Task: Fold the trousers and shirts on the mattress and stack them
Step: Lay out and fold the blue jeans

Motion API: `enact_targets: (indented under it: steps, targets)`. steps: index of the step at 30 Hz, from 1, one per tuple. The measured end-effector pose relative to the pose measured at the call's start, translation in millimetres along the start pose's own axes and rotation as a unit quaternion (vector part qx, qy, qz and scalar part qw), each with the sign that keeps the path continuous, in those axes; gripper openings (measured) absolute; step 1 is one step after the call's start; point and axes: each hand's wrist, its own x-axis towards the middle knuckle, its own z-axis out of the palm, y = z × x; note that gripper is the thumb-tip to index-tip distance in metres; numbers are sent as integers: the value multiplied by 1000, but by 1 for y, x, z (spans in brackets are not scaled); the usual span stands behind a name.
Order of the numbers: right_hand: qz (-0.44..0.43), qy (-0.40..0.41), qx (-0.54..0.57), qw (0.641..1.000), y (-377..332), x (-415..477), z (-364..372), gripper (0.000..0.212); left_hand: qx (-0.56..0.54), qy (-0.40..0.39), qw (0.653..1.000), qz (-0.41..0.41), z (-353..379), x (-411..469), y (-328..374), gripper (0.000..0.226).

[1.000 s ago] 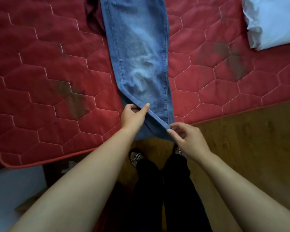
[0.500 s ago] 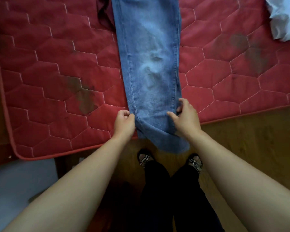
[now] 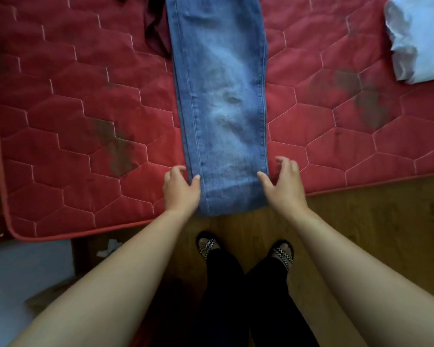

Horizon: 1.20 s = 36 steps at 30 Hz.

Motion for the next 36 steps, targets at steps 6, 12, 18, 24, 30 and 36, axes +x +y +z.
enact_targets:
  steps: [6,12,18,24,30,36]
  targets:
    - [10,-53,60,997,-15,35,13,77,25,-77,997,-6,17,32,25,73]
    - [-81,-4,146,986,-42,16,-16,71,-100,-78,979,158,-14,13,44,37]
    - [-189,131,166,959,-124,26,-106,33,-255,20,938,236,-103,14,118,20]
    - [-235,201,153,939,-218,106,-152,22,-297,95,911,269,-158,82,216,17]
    - [-301,154,149,929,-263,221,-161,22,-279,115,913,274,-157,185,268,37]
    - [-236,87,189,949,-290,330,-142,53,-263,74,925,264,-148,291,294,67]
